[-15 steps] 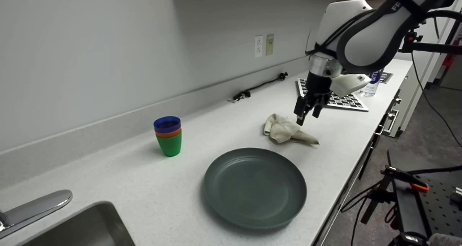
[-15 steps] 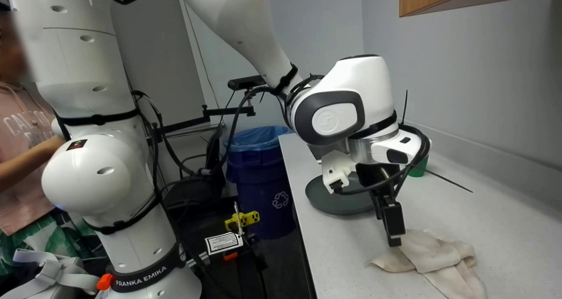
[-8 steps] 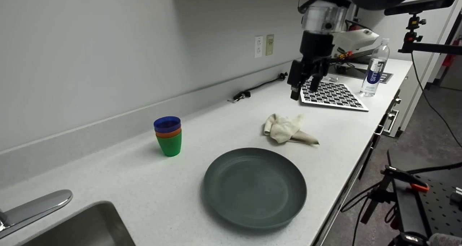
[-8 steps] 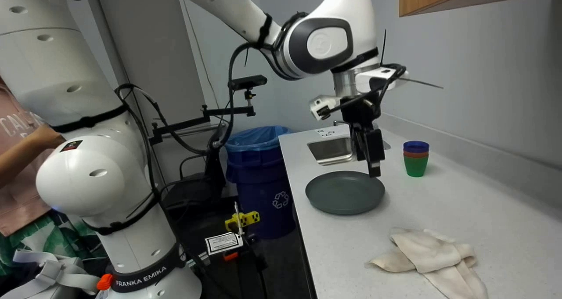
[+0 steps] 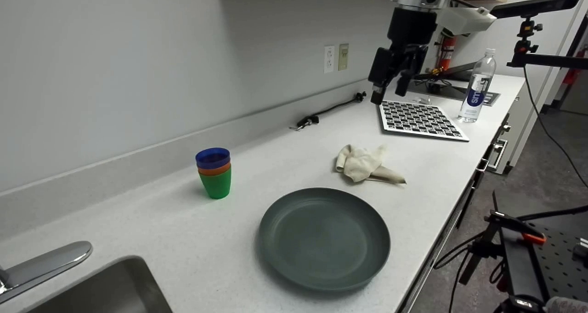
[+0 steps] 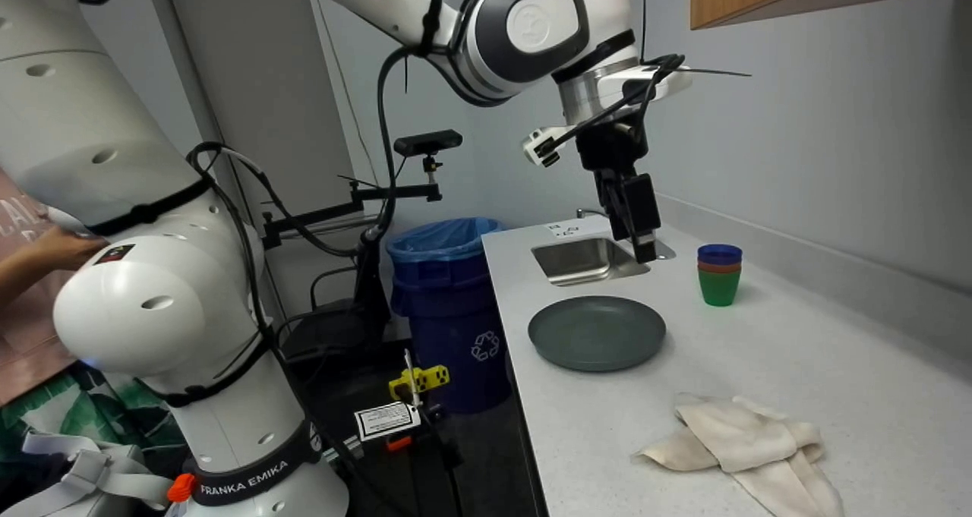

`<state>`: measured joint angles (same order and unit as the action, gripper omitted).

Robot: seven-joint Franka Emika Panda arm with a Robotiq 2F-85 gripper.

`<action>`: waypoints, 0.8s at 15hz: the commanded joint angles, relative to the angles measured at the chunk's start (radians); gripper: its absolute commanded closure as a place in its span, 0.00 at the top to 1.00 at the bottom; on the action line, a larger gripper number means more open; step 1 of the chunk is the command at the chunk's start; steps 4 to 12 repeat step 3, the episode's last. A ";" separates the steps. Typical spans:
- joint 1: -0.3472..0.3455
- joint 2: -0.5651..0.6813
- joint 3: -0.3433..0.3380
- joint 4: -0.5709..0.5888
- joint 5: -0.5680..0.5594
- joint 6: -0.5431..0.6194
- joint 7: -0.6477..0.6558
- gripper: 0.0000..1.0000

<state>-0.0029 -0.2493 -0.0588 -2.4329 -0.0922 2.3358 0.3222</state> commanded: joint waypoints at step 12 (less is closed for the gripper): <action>-0.028 0.000 0.026 0.000 0.010 -0.002 -0.008 1.00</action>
